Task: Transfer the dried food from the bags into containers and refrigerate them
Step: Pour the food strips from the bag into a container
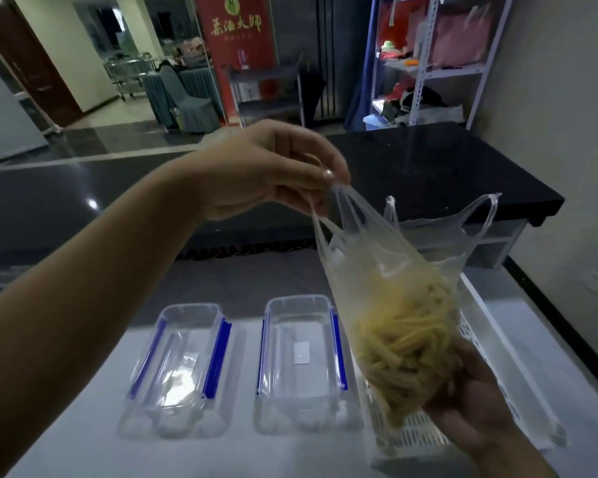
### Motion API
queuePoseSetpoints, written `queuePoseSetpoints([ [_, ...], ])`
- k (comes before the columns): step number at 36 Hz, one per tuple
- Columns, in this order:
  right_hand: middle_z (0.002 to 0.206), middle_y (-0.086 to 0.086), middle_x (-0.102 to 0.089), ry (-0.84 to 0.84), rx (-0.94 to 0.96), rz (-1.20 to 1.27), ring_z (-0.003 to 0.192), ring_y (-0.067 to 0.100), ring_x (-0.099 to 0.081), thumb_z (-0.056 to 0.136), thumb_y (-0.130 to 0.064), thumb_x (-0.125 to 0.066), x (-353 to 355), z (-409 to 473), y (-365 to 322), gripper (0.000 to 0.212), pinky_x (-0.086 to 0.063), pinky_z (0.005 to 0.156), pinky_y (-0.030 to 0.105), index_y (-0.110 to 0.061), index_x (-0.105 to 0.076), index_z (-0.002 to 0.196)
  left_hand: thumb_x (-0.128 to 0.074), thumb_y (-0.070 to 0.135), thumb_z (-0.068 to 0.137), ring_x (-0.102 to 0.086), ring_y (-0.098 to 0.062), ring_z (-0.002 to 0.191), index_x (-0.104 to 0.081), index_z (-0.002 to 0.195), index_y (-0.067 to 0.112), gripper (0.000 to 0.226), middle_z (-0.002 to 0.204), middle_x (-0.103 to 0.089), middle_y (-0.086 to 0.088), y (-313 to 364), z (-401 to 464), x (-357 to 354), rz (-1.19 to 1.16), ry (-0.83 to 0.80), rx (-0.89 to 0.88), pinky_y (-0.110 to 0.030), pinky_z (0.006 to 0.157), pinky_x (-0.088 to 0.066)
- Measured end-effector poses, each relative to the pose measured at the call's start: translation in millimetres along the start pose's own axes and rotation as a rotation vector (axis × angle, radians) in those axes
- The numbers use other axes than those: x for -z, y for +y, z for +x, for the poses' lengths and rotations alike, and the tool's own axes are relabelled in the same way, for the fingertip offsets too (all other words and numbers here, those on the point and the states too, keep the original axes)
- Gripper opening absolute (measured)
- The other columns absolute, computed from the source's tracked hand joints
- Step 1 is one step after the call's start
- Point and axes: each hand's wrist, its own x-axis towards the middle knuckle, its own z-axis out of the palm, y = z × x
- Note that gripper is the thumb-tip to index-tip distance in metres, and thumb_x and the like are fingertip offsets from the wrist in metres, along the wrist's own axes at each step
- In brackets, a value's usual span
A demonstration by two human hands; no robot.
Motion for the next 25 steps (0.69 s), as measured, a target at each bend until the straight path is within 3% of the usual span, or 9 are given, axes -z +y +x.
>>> queuePoseSetpoints([
  [2, 0.092, 0.013, -0.078, 0.013, -0.014, -0.038, 0.083, 0.026, -0.076, 0.027, -0.023, -0.102, 1, 2, -6, 0.074, -0.062, 0.067, 0.048, -0.009, -0.081, 0.097, -0.066, 0.015, 0.084, -0.071, -0.022, 0.088, -0.075, 0.1, 0.014, 0.018, 0.098, -0.073, -0.013, -20, -9, 4, -0.024, 0.029, 0.011, -0.029, 0.081, -0.059],
  [4, 0.116, 0.02, -0.072, 0.055, -0.049, -0.108, 0.107, 0.033, -0.07, 0.056, -0.024, -0.088, 7, 4, -12, 0.056, -0.058, 0.086, 0.053, -0.006, -0.077, 0.108, -0.063, 0.013, 0.084, -0.071, -0.023, 0.089, -0.077, 0.097, 0.015, 0.019, 0.098, -0.074, -0.012, -43, -17, 4, -0.052, 0.093, 0.041, -0.027, 0.08, -0.058],
  [6, 0.126, 0.022, -0.067, 0.147, -0.044, -0.222, 0.111, 0.035, -0.068, 0.069, -0.025, -0.07, 15, 7, -19, 0.049, -0.055, 0.092, 0.054, -0.008, -0.074, 0.115, -0.061, 0.009, 0.086, -0.071, -0.021, 0.089, -0.077, 0.093, 0.016, 0.019, 0.097, -0.075, -0.009, -69, -24, 1, -0.127, 0.162, 0.08, -0.025, 0.079, -0.058],
  [8, 0.126, 0.02, -0.067, 0.199, -0.017, -0.351, 0.104, 0.034, -0.07, 0.071, -0.025, -0.068, 16, 9, -24, 0.052, -0.053, 0.088, 0.054, -0.013, -0.07, 0.122, -0.058, 0.0, 0.091, -0.072, -0.019, 0.086, -0.077, 0.091, 0.013, 0.023, 0.092, -0.075, -0.006, -95, -30, -5, -0.166, 0.235, 0.101, -0.024, 0.078, -0.058],
  [11, 0.125, 0.019, -0.068, 0.209, -0.005, -0.497, 0.112, 0.041, -0.065, 0.069, -0.025, -0.072, 14, 10, -30, 0.055, -0.047, 0.095, 0.058, -0.022, -0.067, 0.124, -0.055, -0.009, 0.092, -0.073, -0.018, 0.081, -0.077, 0.085, 0.009, 0.029, 0.085, -0.076, -0.008, -132, -36, -16, -0.132, 0.355, 0.143, -0.022, 0.076, -0.058],
  [19, 0.117, 0.012, -0.073, 0.346, -0.064, -0.738, 0.104, 0.04, -0.07, 0.059, -0.03, -0.083, 9, 20, -31, 0.056, -0.049, 0.094, 0.064, -0.033, -0.07, 0.113, -0.055, -0.001, 0.095, -0.074, -0.018, 0.087, -0.079, 0.084, 0.023, 0.036, 0.09, -0.077, -0.004, -209, -51, -35, -0.126, 0.466, 0.203, -0.025, 0.077, -0.058],
  [25, 0.115, 0.014, -0.073, 0.363, -0.092, -0.796, 0.103, 0.041, -0.07, 0.063, -0.029, -0.082, 4, 27, -22, 0.053, -0.047, 0.096, 0.069, -0.034, -0.07, 0.114, -0.059, 0.011, 0.098, -0.074, -0.017, 0.091, -0.071, 0.11, 0.04, 0.034, 0.094, -0.077, -0.001, -233, -60, -43, -0.19, 0.561, 0.17, -0.022, 0.077, -0.059],
])
